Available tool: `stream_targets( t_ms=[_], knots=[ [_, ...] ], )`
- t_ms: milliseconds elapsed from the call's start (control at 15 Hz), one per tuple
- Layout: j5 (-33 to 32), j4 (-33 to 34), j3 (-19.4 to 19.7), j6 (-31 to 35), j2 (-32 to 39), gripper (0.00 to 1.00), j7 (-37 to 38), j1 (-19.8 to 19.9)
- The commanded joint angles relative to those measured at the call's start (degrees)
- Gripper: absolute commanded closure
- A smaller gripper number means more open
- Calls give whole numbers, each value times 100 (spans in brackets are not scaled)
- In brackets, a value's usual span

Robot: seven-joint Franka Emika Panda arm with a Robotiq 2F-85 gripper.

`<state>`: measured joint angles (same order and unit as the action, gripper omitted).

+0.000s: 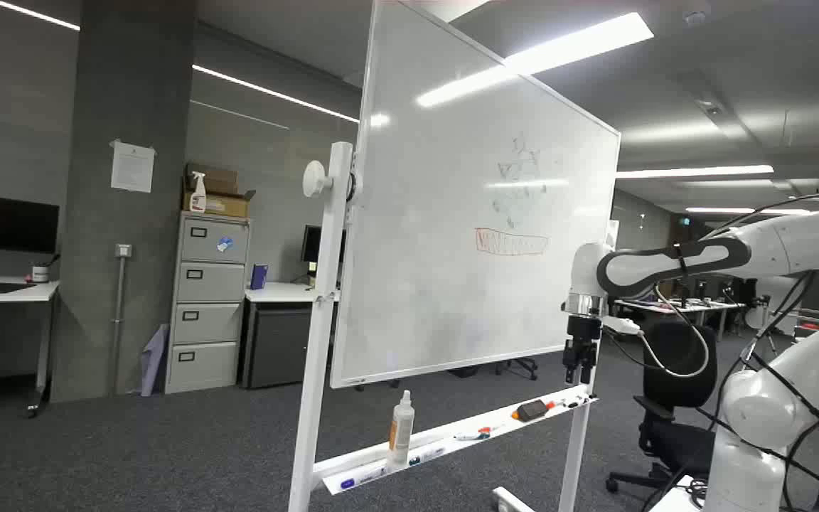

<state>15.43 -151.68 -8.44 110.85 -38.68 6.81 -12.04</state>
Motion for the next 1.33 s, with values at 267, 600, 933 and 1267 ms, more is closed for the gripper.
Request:
stream_targets(
  t_ms=[267, 600, 933, 1267],
  knots=[
    [21, 10, -37, -19, 5, 0, -23, 45],
    [-24, 68, -43, 69, 12, 0, 126, 155],
    [-334, -477, 455, 712, -327, 0, 338, 992],
    [-551, -699, 1478, 705, -86, 0, 145, 2098]
  ],
)
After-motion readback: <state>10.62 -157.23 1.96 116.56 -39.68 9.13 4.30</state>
